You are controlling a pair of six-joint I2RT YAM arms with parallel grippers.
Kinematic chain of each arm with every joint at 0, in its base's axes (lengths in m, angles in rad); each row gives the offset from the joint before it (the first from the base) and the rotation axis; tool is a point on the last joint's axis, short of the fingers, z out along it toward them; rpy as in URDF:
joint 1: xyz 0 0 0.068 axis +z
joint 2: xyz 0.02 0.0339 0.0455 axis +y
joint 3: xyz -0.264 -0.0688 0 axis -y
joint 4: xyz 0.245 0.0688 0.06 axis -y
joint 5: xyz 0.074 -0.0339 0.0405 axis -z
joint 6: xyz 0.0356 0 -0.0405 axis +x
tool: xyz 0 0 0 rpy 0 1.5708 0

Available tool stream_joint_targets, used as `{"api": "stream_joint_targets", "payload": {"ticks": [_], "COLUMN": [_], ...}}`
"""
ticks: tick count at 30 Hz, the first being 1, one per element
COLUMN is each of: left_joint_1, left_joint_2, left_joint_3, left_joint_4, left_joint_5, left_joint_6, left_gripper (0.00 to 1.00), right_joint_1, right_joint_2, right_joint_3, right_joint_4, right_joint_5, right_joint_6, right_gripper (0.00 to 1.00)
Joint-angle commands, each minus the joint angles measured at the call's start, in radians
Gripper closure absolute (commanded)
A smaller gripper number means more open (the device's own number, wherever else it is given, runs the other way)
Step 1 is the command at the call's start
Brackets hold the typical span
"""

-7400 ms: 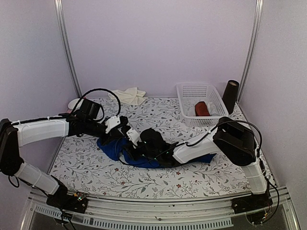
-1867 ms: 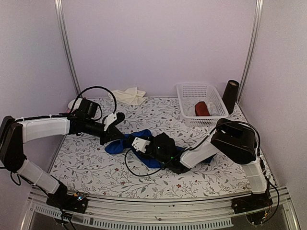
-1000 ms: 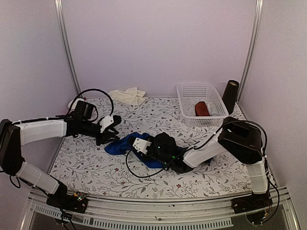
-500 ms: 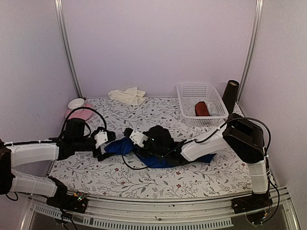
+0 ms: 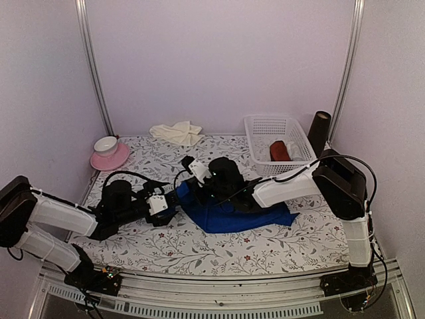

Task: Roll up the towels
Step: Flatten out the towel at the center of the board.

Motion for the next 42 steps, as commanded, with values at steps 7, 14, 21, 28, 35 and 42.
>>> {"api": "stream_joint_targets", "payload": {"ticks": [7,14,21,28,35,42], "left_joint_1": [-0.122,-0.164,-0.199,-0.198,-0.194,-0.157], "left_joint_2": [0.212,0.347,0.443,0.441,0.366,0.296], "left_joint_3": [0.031,0.072,0.083,0.072,0.062,0.074], "left_joint_4": [0.401,0.57,0.66,0.737,0.677,0.491], "left_joint_5": [-0.313,-0.455,-0.526,-0.602,-0.585,-0.508], "left_joint_6": [0.034,0.054,0.09,0.115,0.091,0.008], "left_gripper": [0.11,0.15,0.23,0.39,0.4,0.44], "right_joint_1": [-0.008,-0.013,-0.014,-0.016,-0.02,-0.019], "right_joint_2": [-0.03,-0.029,-0.041,-0.036,-0.029,-0.033], "right_joint_3": [0.026,0.024,0.015,0.021,0.024,0.024], "right_joint_4": [-0.031,-0.033,-0.034,-0.044,-0.057,-0.058], "right_joint_5": [-0.047,-0.066,-0.062,-0.056,-0.048,-0.055], "right_joint_6": [0.077,0.096,0.1,0.1,0.101,0.097], "right_gripper": [0.99,0.99,0.99,0.99,0.98,0.99]}}
